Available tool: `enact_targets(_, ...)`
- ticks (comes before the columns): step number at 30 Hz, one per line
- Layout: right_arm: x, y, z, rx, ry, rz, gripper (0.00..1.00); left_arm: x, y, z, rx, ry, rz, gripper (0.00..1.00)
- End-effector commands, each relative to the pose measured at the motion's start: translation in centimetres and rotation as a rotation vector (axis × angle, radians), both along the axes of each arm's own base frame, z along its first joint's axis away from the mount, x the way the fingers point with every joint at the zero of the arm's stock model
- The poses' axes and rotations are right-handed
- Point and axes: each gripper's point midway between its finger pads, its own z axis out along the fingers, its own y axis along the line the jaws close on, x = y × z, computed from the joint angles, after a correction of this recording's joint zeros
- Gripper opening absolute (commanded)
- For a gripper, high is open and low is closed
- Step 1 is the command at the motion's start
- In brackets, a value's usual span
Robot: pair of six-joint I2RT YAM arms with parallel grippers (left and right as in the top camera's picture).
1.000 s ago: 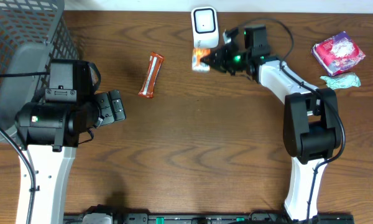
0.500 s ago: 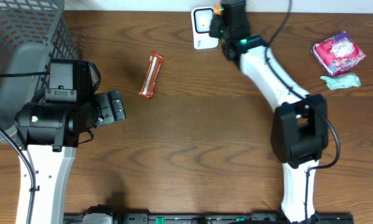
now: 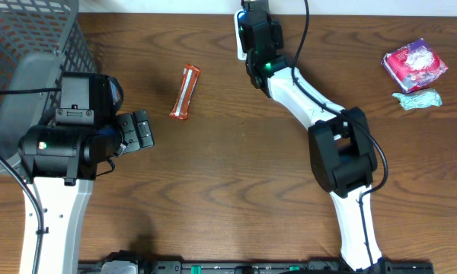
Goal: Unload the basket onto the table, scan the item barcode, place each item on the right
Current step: 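Lift the orange box and hold it against the scanner face, then carry the orange box to the far right beside the green packet, release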
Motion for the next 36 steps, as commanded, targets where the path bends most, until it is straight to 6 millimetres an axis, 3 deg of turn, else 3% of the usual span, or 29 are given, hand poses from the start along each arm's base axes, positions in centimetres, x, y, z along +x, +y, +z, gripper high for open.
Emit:
enact_targets(1,0.4,0.9,1.3,0.01,-0.026,0.051,0.01,0.0,0.1,0.1,-0.004,-0.004,0.013,0.98)
enact_targets(11,0.0,0.9,-0.2,-0.006,0.03,0.071,0.01,0.0,0.1,0.1,-0.004,-0.003,0.013,0.98)
enact_targets(18,-0.1,-0.3,-1.2,-0.024,0.075,0.053,0.01,0.0,0.1,0.1,-0.004,-0.003,0.013,0.98)
enact_targets(25,0.0,-0.8,-0.8,-0.03,0.062,0.029,0.01,0.0,0.1,0.1,-0.004,-0.004,0.013,0.98)
enact_targets(32,-0.4,-3.9,1.9,0.062,0.028,-0.12,0.01,0.0,0.1,0.1,-0.004,-0.003,0.013,0.98)
enact_targets(36,-1.1,-7.5,4.4,0.127,0.033,-0.203,0.01,0.0,0.1,0.1,-0.004,-0.004,0.013,0.98)
